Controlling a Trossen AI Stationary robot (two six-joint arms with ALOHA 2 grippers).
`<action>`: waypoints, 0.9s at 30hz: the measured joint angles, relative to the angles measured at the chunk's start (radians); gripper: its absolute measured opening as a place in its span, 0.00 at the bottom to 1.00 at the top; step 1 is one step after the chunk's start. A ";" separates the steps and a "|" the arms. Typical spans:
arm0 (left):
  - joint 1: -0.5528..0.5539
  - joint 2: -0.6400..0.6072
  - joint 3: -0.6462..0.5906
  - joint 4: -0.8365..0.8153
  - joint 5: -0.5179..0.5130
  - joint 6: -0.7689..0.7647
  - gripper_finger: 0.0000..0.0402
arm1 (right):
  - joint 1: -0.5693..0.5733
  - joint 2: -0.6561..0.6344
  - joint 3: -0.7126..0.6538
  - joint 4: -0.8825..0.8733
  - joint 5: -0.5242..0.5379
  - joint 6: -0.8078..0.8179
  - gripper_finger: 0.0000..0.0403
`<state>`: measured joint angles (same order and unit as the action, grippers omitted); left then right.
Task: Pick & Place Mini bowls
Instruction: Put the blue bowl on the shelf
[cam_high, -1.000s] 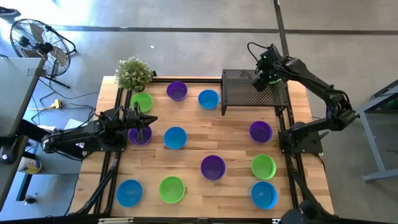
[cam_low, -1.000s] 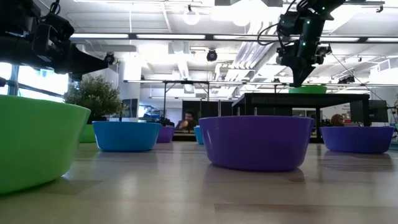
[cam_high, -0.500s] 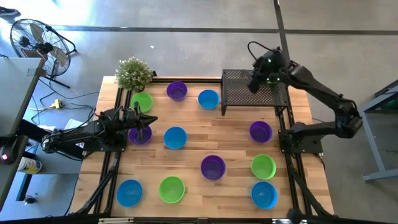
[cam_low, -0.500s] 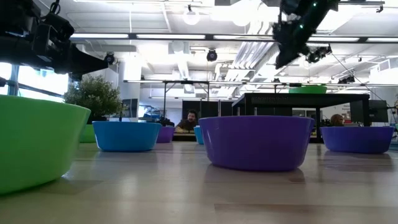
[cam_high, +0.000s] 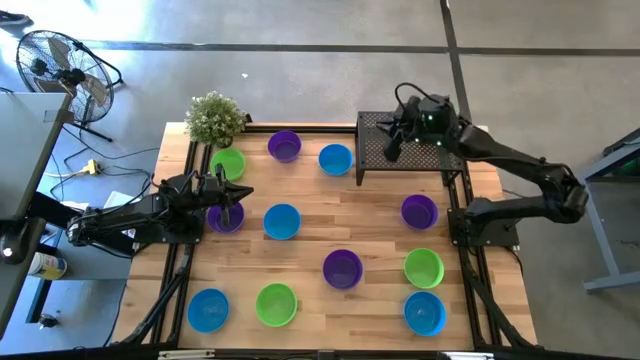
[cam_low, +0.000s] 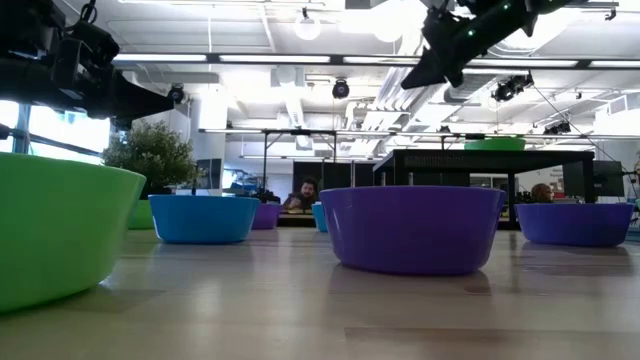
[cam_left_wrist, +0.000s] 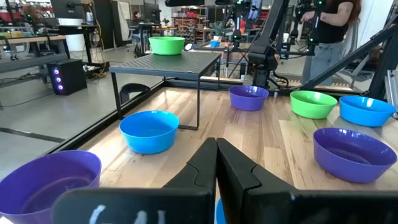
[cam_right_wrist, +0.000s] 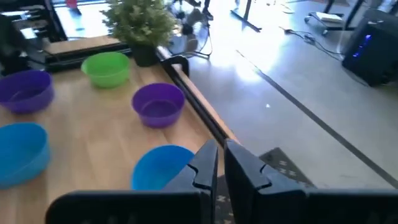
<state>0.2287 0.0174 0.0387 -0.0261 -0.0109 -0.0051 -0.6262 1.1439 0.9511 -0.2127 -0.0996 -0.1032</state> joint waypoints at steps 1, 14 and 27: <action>0.000 0.000 0.000 0.000 0.000 0.000 0.00 | 0.013 0.000 -0.001 -0.011 0.004 0.000 0.05; 0.000 0.000 0.000 0.000 0.000 0.000 0.00 | 0.138 -0.095 -0.001 0.010 0.092 0.089 0.05; 0.000 0.000 0.000 0.000 0.000 0.000 0.00 | 0.195 -0.119 -0.001 0.090 0.118 0.098 0.05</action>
<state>0.2291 0.0170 0.0387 -0.0257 -0.0109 -0.0051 -0.4316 1.0245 0.9504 -0.1225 0.0185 -0.0055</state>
